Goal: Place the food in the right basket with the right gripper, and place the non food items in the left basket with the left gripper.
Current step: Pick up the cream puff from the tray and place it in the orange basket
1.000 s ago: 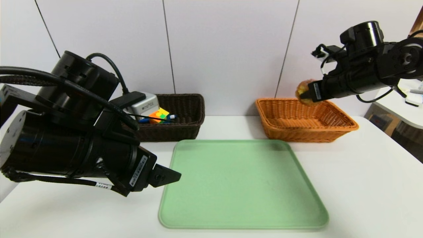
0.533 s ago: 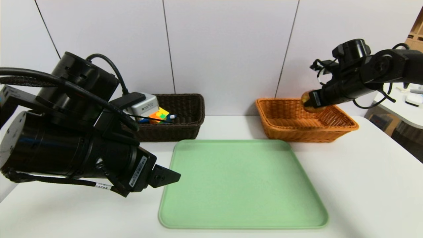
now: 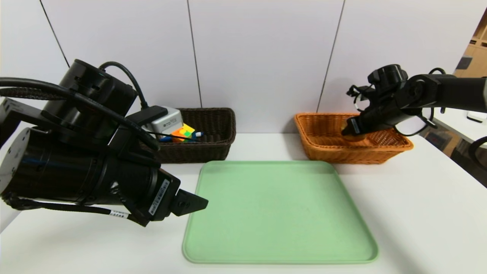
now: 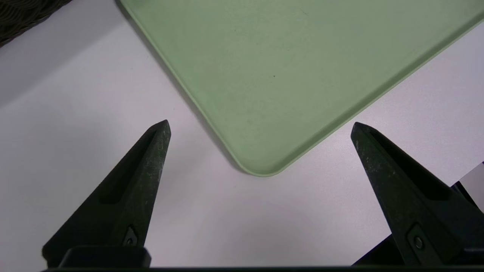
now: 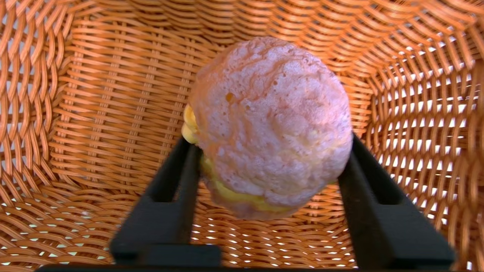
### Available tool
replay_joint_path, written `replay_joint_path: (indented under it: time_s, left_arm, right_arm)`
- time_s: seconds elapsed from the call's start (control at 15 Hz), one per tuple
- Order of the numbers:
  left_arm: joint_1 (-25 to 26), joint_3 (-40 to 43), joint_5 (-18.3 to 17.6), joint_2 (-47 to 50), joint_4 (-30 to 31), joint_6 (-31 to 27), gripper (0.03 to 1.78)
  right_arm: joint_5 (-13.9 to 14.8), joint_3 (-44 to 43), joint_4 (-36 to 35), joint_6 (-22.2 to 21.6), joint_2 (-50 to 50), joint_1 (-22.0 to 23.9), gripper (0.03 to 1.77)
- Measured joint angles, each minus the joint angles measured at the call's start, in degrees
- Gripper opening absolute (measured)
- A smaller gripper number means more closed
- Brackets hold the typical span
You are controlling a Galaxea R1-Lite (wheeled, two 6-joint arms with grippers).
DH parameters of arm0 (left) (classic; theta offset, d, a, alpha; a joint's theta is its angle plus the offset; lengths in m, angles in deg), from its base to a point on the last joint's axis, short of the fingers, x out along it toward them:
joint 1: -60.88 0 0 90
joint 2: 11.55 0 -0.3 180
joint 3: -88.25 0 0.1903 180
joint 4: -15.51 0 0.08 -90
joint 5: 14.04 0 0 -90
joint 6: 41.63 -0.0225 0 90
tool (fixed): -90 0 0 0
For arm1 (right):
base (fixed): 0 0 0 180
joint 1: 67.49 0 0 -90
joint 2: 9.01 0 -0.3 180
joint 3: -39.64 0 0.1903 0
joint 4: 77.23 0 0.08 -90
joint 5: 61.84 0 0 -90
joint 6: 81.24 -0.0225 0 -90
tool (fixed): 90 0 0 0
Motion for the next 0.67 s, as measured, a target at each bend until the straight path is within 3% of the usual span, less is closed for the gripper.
replay_joint_path:
  time_s: [0.27,0.67]
  left_arm:
    - [0.0,0.02,0.0,0.0,-0.02,0.0,1.69]
    - [0.05,-0.22,0.72,0.27,0.01,0.0,1.69]
  right_arm:
    - [-0.09,0.06,0.59,-0.2,-0.27,0.0,1.37]
    - [-0.12,0.09,0.65,-0.33,0.5,-0.11,1.55]
